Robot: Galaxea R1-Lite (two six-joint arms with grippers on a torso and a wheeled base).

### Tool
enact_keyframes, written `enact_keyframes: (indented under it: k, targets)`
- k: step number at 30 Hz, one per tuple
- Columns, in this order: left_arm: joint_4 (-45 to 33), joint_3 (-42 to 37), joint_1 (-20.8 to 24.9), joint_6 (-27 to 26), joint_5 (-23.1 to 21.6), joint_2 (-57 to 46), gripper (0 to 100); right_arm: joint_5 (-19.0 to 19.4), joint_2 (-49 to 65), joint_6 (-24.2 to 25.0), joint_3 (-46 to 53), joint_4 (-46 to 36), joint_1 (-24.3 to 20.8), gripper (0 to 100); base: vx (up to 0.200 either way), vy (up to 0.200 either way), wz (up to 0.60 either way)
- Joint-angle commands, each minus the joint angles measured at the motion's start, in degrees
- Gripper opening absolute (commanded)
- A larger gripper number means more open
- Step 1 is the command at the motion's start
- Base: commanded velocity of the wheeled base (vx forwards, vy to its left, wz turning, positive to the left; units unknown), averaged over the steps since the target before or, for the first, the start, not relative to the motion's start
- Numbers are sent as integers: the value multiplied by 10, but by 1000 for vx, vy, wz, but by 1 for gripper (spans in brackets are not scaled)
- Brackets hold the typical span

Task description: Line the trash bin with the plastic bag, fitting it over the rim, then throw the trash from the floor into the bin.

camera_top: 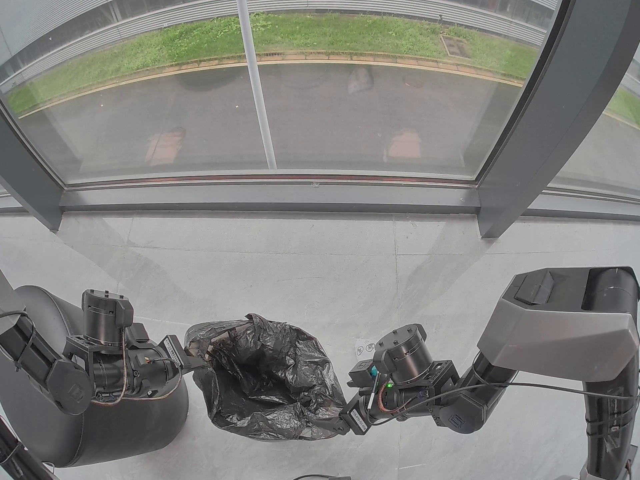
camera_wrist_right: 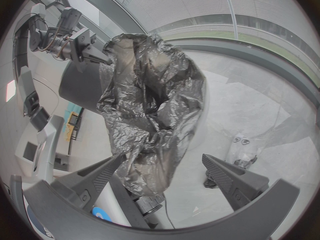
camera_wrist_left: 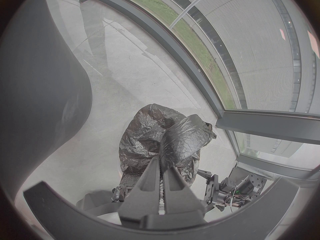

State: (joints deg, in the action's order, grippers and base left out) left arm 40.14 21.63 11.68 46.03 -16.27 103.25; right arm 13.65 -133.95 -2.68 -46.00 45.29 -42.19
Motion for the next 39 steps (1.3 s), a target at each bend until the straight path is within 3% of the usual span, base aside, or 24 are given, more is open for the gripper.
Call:
enact_keyframes:
  k: [1,3,7,9,15,19,32,34,39]
  targets:
    - [0,-4,0,-1,0,-5,0,-32,18,0,-1,2,-1,100,0,0,0]
    - [0,-4,-1,-2,0,-11,0,-60,29,-2,-8,2,-1,100,0,0,0]
    - [0,-4,-3,-2,0,-23,0,-154,24,0,-63,2,1,100,0,0,0]
    - [0,-4,-4,-2,0,-26,0,-174,18,0,-90,1,1,100,0,0,0]
    - [0,-8,-5,-1,-1,-34,0,-184,-11,-3,-156,-6,-20,100,0,0,0]
    - [0,-11,-5,0,-2,-36,0,-224,-62,-7,-219,-7,-22,100,0,0,0]
    - [0,-8,-5,-7,-1,-27,0,-229,-105,-14,-294,-8,-25,100,0,0,0]
    - [0,-8,-5,-15,-1,-25,0,-229,-105,-14,-295,-8,-25,100,0,0,0]
    - [0,-19,-10,-94,11,-22,0,-233,-99,-14,-295,-6,-24,100,0,0,0]
